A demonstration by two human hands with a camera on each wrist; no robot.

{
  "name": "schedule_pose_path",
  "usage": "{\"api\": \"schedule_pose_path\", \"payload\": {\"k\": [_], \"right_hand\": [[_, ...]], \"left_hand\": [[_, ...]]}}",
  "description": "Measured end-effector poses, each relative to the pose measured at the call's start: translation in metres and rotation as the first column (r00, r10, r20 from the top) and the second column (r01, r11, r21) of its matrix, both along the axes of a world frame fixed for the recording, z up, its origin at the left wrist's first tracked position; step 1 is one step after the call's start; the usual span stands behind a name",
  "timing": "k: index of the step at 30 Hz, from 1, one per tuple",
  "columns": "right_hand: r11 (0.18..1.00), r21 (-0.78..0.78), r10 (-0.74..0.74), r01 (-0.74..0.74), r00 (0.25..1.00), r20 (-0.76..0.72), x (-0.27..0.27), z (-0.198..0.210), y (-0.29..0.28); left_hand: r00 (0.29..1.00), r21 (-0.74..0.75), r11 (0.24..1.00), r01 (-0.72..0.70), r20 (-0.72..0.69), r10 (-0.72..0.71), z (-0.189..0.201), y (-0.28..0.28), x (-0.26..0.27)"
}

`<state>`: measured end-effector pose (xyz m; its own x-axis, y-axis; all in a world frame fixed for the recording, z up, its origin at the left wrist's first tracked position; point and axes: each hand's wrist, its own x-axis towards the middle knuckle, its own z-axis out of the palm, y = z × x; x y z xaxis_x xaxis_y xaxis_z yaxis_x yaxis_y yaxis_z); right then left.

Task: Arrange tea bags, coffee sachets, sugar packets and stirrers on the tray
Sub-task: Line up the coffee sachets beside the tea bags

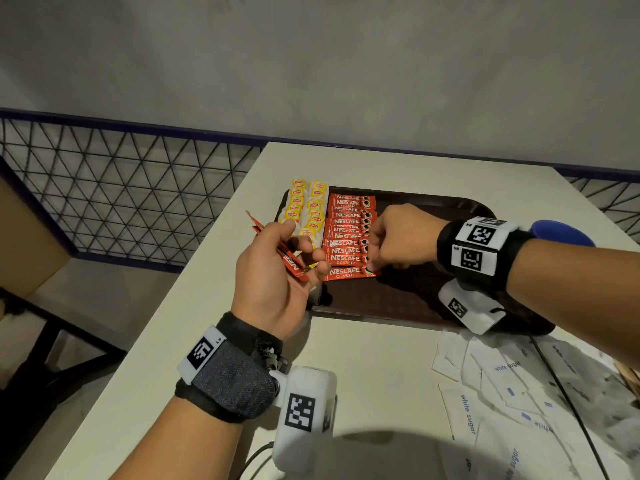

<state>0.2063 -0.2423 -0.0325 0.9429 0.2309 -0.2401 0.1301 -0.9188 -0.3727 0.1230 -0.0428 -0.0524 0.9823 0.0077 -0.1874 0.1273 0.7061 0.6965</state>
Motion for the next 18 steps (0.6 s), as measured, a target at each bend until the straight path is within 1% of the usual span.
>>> {"api": "schedule_pose_path", "payload": {"k": [5,7,9,13,18], "right_hand": [[1.000,-0.006,0.014,-0.013,1.000,0.025,0.000,0.004,-0.003],[0.999,-0.006,0.046,-0.046,0.997,0.057,-0.002,0.006,-0.002],[0.995,-0.037,0.091,-0.088,0.992,0.086,-0.005,0.006,0.001],[0.987,-0.100,0.128,-0.122,0.990,0.054,-0.008,-0.001,0.005],[0.983,-0.116,0.147,-0.143,0.989,0.028,-0.012,0.002,0.006]], "left_hand": [[1.000,-0.001,1.000,0.005,0.002,-0.005,-0.001,0.000,0.001],[1.000,0.001,1.000,0.004,0.000,-0.004,-0.002,0.000,0.001],[1.000,0.003,1.000,0.001,-0.003,-0.001,-0.001,0.000,0.000],[1.000,0.003,1.000,0.002,-0.001,-0.002,0.000,0.000,0.000],[1.000,-0.001,1.000,0.005,-0.001,-0.005,0.000,-0.001,-0.001]]}}
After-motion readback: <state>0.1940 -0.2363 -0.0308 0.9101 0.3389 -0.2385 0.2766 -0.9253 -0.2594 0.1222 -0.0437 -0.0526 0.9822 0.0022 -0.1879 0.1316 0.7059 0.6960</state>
